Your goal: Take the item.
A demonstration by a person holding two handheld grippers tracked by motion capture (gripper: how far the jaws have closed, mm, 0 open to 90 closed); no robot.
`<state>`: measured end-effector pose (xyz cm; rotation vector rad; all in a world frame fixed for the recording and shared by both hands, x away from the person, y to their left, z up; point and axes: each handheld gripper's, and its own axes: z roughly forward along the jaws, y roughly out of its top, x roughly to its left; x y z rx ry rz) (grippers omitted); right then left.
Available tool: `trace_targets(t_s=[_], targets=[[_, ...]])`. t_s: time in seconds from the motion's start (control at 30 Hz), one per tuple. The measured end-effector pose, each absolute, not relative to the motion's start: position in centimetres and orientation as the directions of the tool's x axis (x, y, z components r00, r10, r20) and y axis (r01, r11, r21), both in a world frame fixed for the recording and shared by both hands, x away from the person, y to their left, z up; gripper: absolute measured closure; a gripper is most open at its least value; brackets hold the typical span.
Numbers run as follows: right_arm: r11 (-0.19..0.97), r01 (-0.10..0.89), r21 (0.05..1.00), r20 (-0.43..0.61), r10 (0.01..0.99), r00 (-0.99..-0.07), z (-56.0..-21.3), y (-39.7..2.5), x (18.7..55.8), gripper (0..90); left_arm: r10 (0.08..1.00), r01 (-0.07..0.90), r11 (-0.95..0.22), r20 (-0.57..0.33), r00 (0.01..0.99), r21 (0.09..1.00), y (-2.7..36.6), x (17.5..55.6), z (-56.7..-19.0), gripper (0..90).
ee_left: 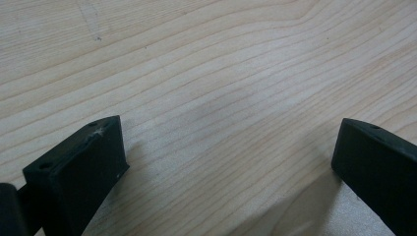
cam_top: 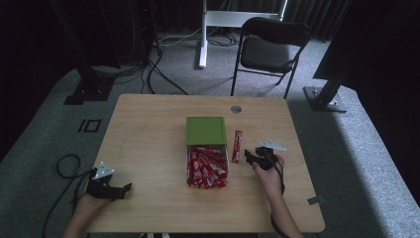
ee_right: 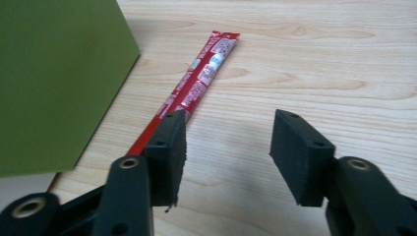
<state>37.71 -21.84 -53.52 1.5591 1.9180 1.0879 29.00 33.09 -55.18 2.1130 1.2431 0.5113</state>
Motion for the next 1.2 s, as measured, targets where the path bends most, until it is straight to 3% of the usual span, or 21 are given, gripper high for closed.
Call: trace_targets(t_s=[0.53,0.63,1.2], targets=[[0.024,0.645,0.764,0.170,0.957,-0.236,-54.1,-24.8,36.3,27.5,0.877,0.634,-0.359,0.015,0.480,0.685,33.1,29.0,-55.2,0.7],[0.020,0.653,0.757,0.165,0.961,-0.222,-54.4,-25.4,36.1,19.8,0.877,0.634,-0.359,0.015,0.480,0.685,33.1,29.0,-55.2,0.7],[-0.010,0.665,0.747,0.144,0.979,-0.147,-54.8,-28.0,33.9,13.9,0.877,0.634,-0.358,0.015,0.480,0.685,33.1,29.0,-55.2,0.7]])
